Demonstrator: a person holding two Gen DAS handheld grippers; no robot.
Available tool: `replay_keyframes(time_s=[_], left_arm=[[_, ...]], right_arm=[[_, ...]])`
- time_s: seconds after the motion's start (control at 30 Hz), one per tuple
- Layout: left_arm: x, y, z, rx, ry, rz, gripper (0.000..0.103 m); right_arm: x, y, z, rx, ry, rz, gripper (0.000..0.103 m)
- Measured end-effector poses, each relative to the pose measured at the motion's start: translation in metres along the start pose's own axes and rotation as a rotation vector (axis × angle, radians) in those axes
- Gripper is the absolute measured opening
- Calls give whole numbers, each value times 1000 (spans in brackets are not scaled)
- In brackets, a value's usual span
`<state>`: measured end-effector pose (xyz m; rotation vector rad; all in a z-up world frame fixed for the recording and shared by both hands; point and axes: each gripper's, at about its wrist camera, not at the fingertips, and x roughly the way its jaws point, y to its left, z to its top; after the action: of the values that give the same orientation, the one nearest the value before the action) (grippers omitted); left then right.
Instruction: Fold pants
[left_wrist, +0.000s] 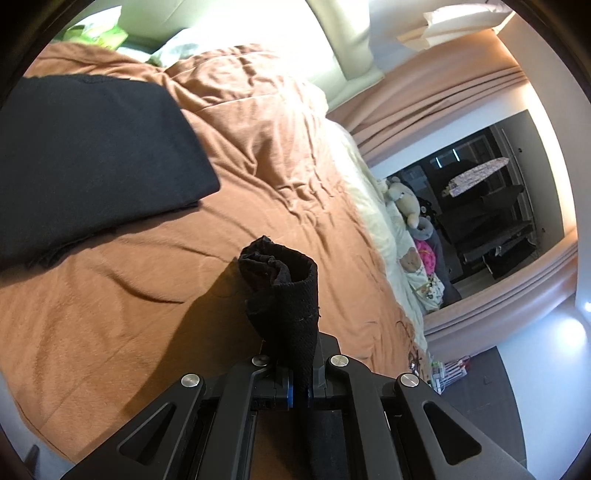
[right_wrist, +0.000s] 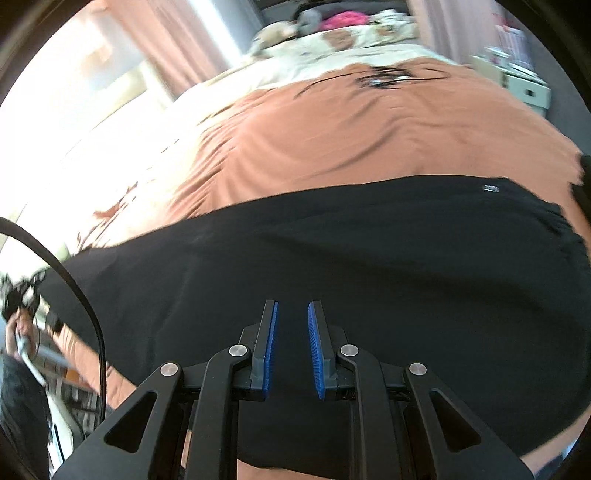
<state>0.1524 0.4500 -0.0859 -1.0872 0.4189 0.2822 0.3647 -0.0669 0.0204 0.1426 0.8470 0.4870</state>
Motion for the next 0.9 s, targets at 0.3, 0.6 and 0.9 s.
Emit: replay_keyframes(time_s=[0.3,0.6,0.9], left_arm=[[-6,-25,4,39,-7,-40,4],[-15,-38,5,52,-13,-85,4],[-19,-41,4,54,-11,-94,4]], right_arm=[[55,46,16,-83,104,96,14],[102,81,22,-131,202,132,14],[132,113,11,-188,285,138,14]])
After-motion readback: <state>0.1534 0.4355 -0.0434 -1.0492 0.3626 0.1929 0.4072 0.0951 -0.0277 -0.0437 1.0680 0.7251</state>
